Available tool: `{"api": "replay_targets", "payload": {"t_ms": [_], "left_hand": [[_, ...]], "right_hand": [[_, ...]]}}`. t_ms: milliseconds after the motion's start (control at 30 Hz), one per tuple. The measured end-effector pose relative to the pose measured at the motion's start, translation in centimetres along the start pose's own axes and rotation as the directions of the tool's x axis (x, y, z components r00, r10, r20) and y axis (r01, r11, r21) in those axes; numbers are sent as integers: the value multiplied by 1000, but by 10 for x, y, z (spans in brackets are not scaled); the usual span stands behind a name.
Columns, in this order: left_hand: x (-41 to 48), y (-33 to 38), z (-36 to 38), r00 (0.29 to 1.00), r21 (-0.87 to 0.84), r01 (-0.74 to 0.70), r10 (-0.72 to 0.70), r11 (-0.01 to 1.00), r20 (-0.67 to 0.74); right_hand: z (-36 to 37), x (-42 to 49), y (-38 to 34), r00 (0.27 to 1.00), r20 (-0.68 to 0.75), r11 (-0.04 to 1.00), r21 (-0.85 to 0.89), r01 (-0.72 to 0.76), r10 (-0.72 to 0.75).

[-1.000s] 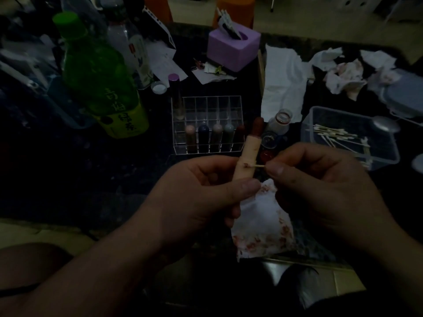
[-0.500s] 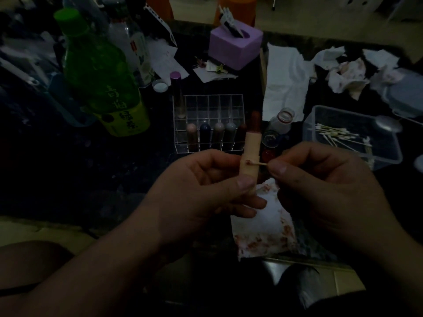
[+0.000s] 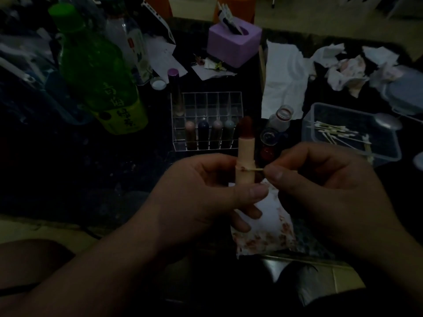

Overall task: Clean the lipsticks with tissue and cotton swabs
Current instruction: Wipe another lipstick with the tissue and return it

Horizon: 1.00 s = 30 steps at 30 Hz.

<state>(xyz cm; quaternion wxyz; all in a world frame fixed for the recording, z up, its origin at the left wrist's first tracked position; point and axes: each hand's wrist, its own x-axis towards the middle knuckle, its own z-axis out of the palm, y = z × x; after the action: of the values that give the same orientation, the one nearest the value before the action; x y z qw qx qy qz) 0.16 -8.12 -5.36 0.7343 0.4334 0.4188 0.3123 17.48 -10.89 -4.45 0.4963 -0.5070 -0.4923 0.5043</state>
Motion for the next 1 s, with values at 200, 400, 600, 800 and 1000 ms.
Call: {"api": "replay_targets", "payload": {"t_ms": [200, 400, 600, 800, 1000], "left_hand": [[-3, -2, -3, 997, -159, 43, -31, 986, 75], [-5, -1, -3, 1000, -82, 15, -17, 997, -18], [-5, -2, -2, 999, -74, 5, -7, 997, -31], [-6, 1, 1, 1000, 64, -20, 21, 998, -21], [-8, -1, -2, 1000, 36, -22, 22, 999, 21]], "right_hand": [[-2, 3, 4, 1000, -11, 998, -63, 20, -21], [-2, 4, 5, 1000, 1, 997, -76, -6, 6], [-3, 3, 3, 1000, -6, 993, -118, -4, 3], [-4, 2, 4, 1000, 10, 992, -124, 24, -23], [0, 2, 2, 998, 23, 995, -84, 59, -58]]}}
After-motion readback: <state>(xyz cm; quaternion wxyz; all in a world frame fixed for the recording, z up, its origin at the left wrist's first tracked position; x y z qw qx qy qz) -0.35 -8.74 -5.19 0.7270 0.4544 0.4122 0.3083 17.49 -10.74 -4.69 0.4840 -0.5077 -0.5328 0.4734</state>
